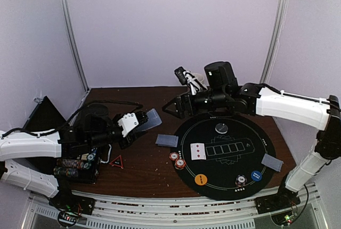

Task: Distribute texas hold em gaming equipment
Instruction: Pick up the poker card from the face-down deck piles.

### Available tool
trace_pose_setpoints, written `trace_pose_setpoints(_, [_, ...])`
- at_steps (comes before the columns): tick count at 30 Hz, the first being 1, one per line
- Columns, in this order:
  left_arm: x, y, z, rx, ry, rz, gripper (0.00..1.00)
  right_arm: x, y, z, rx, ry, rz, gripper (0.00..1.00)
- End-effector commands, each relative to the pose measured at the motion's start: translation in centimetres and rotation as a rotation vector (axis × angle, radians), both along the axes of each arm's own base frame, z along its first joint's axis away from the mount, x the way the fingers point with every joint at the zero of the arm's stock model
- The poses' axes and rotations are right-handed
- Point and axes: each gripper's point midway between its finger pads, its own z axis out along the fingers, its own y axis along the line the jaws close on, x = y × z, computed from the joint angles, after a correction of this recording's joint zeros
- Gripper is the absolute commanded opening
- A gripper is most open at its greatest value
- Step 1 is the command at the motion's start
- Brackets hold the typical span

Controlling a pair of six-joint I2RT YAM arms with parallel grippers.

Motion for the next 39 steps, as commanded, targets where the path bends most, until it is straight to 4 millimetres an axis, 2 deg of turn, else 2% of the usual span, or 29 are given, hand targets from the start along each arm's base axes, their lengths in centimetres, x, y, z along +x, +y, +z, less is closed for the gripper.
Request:
trace_pose_setpoints(1, [0.3,-0.5,1.8,-0.054,-0.040,-0.003,0.41,-0.1,3.2,1.1,0.010,0.085,0.023,0.90])
trace_pose_setpoints(5, [0.3,-0.4,2.0,-0.058,-0.040,-0.003,0.41,-0.5,4.8,0.4,-0.037,0.066,0.050,0.90])
trace_pose_setpoints(8, [0.3,-0.4,1.9,-0.057,-0.041,-0.001,0.41,-0.2,5.1,-0.8,-0.116,0.052,0.045,0.89])
trace_pose_setpoints(13, [0.3,-0.5,1.8,-0.056,-0.039,-0.004,0.41,-1.1,5.7,-2.3,-0.192,0.005,0.092,0.88])
trace_pose_setpoints(16, [0.3,-0.5,1.8,-0.056,-0.039,-0.005,0.41,-0.4,5.5,-3.5,-0.254,0.002,0.059,0.85])
trace_pose_setpoints(22, [0.3,-0.4,1.9,-0.060,-0.043,-0.003,0.41,0.9,4.4,-3.2,-0.309,-0.029,-0.014,0.68])
trace_pose_setpoints(29, [0.2,-0.4,2.0,-0.062,-0.044,-0.003,0.40,0.9,3.8,-2.4,-0.327,-0.041,-0.026,0.45])
trace_pose_setpoints(34, [0.3,-0.4,2.1,-0.063,-0.045,-0.003,0.41,0.0,3.6,-1.2,-0.313,-0.041,0.011,0.24])
trace_pose_setpoints(39, [0.3,-0.4,2.0,-0.063,-0.044,-0.003,0.41,-0.5,2.3,0.1,-0.333,-0.069,0.011,0.00])
